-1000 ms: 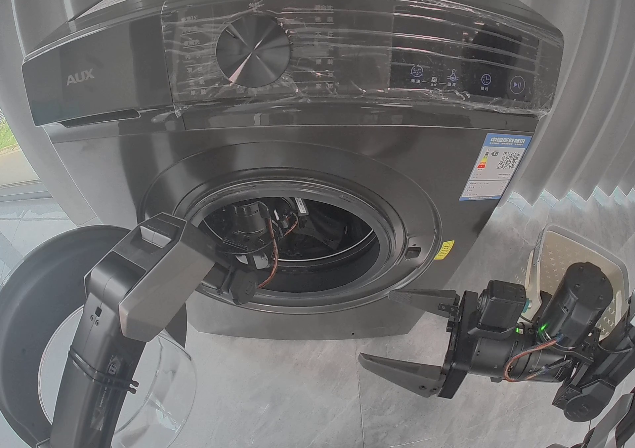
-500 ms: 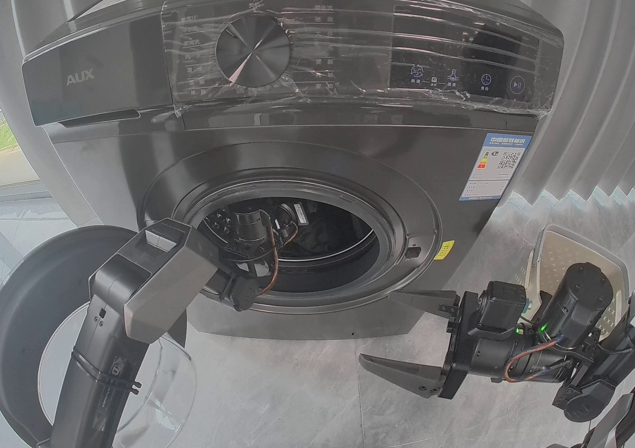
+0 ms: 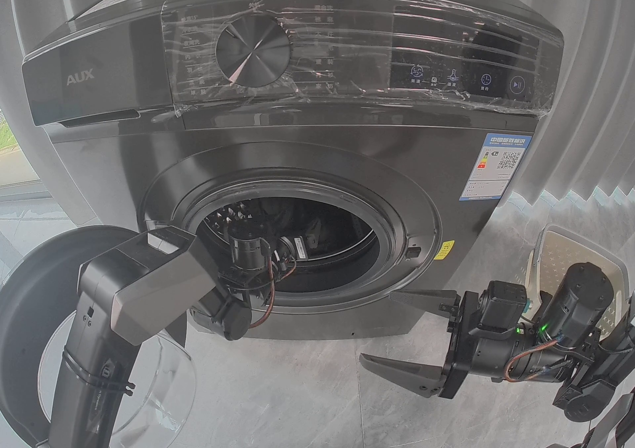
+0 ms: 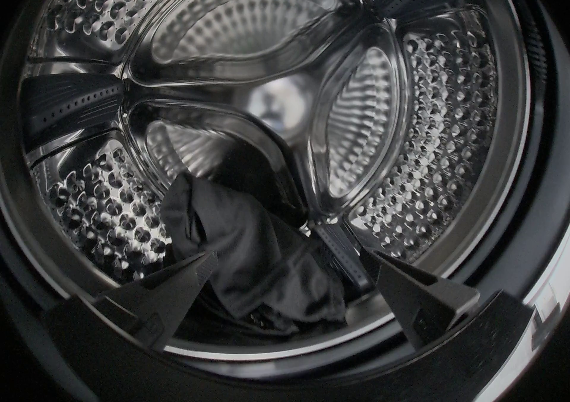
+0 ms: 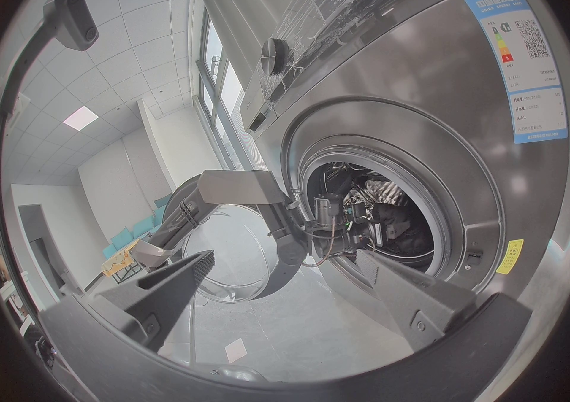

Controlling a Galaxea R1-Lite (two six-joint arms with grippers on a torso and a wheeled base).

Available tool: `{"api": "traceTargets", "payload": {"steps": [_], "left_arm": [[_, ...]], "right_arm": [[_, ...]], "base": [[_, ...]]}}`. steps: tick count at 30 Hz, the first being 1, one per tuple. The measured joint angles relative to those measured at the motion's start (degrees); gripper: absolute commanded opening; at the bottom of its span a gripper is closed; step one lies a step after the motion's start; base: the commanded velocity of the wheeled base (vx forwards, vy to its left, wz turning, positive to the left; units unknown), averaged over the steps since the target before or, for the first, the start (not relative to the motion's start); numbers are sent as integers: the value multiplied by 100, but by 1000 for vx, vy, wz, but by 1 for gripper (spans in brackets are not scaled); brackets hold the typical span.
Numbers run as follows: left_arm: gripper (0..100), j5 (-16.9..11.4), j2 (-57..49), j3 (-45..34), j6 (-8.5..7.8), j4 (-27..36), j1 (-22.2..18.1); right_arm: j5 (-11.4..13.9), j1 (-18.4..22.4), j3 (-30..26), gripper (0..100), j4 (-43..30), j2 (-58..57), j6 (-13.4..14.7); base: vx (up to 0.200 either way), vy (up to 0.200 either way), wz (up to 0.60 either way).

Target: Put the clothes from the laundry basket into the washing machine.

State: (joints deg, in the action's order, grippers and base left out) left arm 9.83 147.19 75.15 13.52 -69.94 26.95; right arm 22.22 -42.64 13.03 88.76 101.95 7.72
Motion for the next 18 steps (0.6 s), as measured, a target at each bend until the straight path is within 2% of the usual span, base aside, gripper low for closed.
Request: {"api": "traceTargets", "payload": {"steps": [6,18], "left_arm": [[100,0,-312,-1044,-17,-482,249],[100,-22,-986,-3338,-39,-1551,1009]], "right_arm": [[-2,-5,6,100,0,-16,-2],[-2,-5,6,100,-2,-40,-6]], "base": [[0,0,0],[0,0,0]]}}
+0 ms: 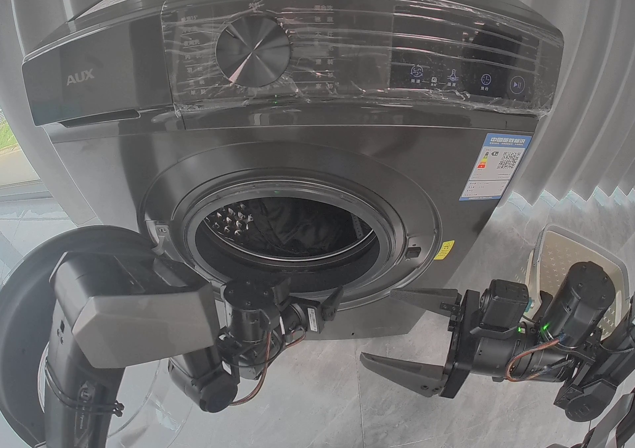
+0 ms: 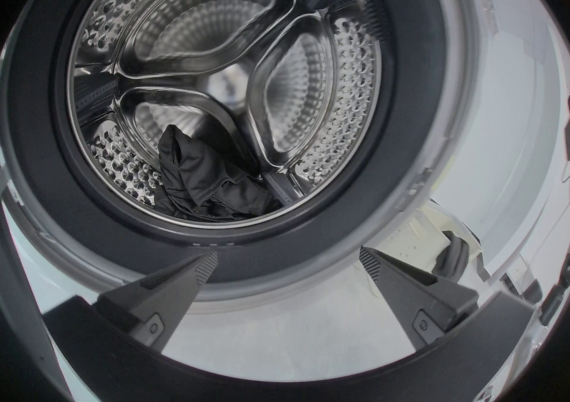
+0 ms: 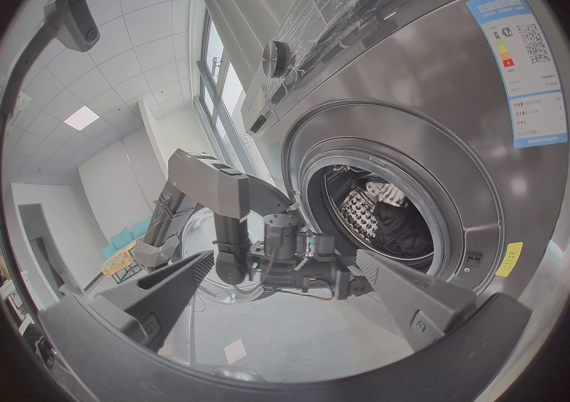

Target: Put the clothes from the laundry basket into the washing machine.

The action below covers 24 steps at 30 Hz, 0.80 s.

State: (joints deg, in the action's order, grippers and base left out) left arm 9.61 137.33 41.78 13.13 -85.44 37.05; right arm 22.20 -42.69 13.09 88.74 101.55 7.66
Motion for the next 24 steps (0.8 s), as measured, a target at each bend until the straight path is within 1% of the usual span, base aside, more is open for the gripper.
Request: {"api": "traceTargets", "payload": {"steps": [4,9,17,21,24], "left_arm": [[100,-20,-425,-661,9,-222,204],[100,-35,-1161,-1351,28,-305,464],[100,-9,-2261,-2077,37,-349,805],[100,22,-2740,-2564,85,-349,989],[100,99,-3007,-2701,93,-345,1008]], "right_arm": [[-1,0,5,100,0,-9,0],[-6,0,5,100,0,-39,0],[-9,0,7,100,0,-83,0],[-9,-2,-6,100,0,-96,0],[-6,0,-17,100,0,-105,4]], "base": [[0,0,0],[0,0,0],[0,0,0],[0,0,0],[0,0,0]]}}
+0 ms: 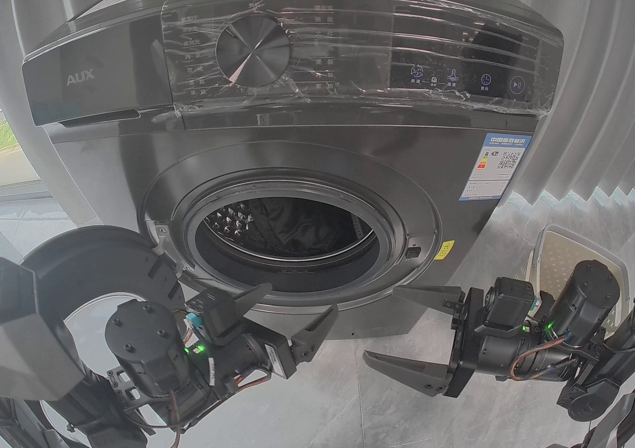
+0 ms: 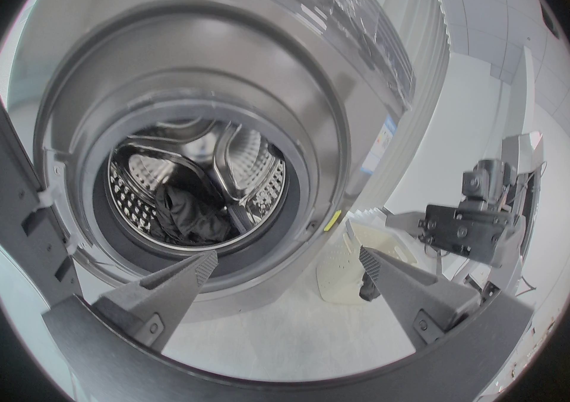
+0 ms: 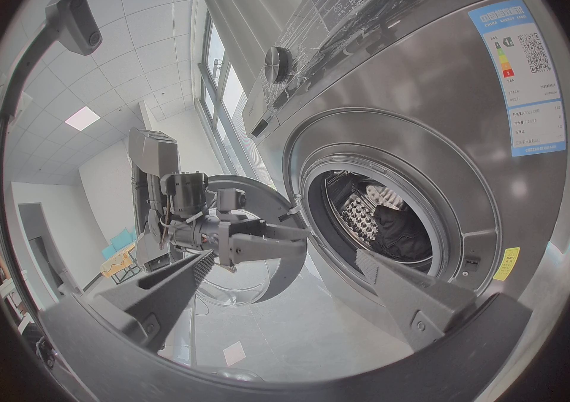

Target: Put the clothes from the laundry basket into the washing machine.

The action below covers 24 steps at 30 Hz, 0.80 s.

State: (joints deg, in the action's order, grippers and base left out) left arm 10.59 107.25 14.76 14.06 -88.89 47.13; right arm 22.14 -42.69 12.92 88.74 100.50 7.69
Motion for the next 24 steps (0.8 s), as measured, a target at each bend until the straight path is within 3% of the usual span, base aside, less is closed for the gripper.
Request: {"api": "traceTargets", "payload": {"steps": [13,24], "left_arm": [[100,0,-358,41,-128,11,-441],[100,16,-297,28,-150,7,-430]], "right_arm": [[16,13,-5,100,0,18,13],[16,11,0,100,0,24,11]], "base": [[0,0,0],[-200,0,0]]}}
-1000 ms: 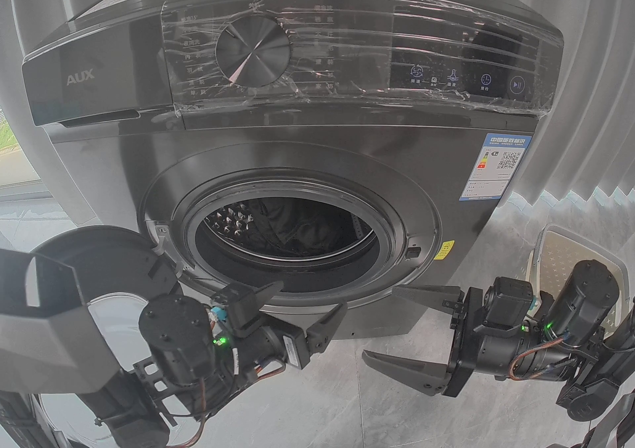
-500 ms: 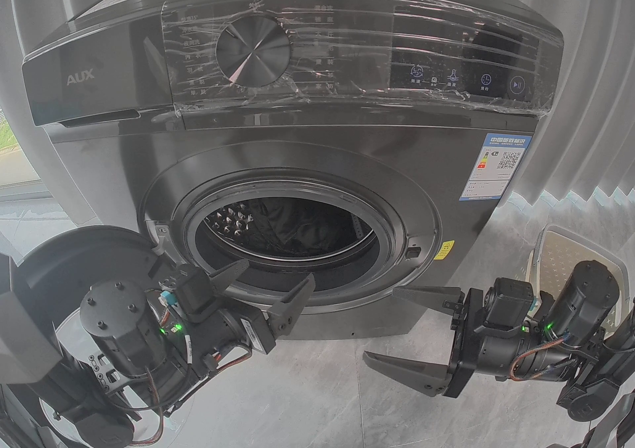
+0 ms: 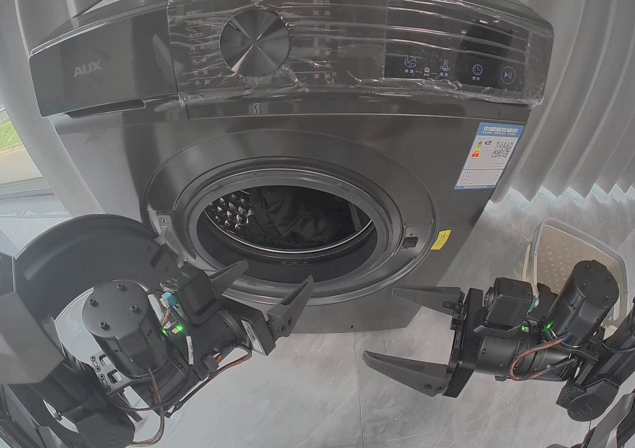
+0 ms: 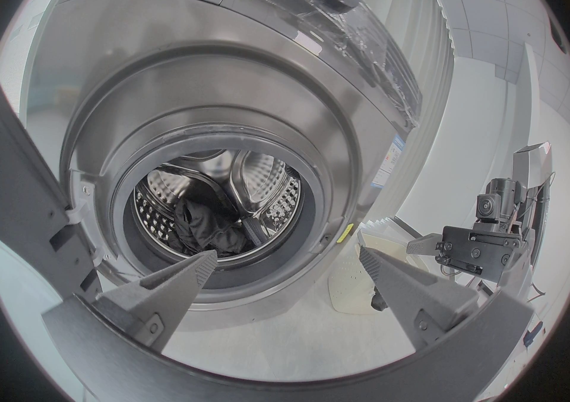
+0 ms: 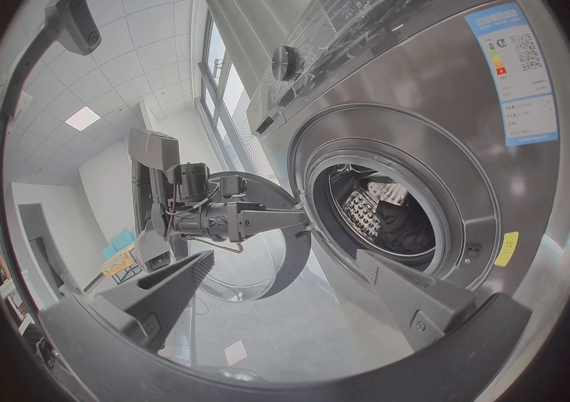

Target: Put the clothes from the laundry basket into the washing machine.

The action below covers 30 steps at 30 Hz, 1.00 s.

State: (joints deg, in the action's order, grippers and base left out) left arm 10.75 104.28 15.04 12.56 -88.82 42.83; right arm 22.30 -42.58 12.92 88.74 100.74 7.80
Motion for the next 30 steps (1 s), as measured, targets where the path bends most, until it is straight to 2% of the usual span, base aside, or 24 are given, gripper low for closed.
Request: {"api": "traceTargets", "payload": {"steps": [3,6,13,17,20,23,30], "left_arm": [[100,2,-1,-17,-16,0,26],[100,11,-26,-27,-99,0,41],[100,112,-332,-334,-451,-2,69],[100,299,-640,-730,-580,2,66],[100,585,-885,-1045,-697,9,-7],[100,752,-1129,-1265,-745,52,-82],[100,857,-1737,-1395,-796,468,-269]], "right_arm": [[-7,9,0,100,0,-2,-6],[-18,28,-11,100,0,-22,-45],[-229,63,-232,100,-24,-380,-239],[-378,85,-529,100,-41,-745,-255],[-500,168,-767,100,-57,-1097,-261],[-590,341,-976,100,-104,-1441,-266],[-702,1221,-1174,100,-662,-2266,-406]], "base": [[-67,0,0],[0,0,0],[0,0,0],[-50,0,0],[-200,0,0],[-133,0,0],[0,0,0]]}}
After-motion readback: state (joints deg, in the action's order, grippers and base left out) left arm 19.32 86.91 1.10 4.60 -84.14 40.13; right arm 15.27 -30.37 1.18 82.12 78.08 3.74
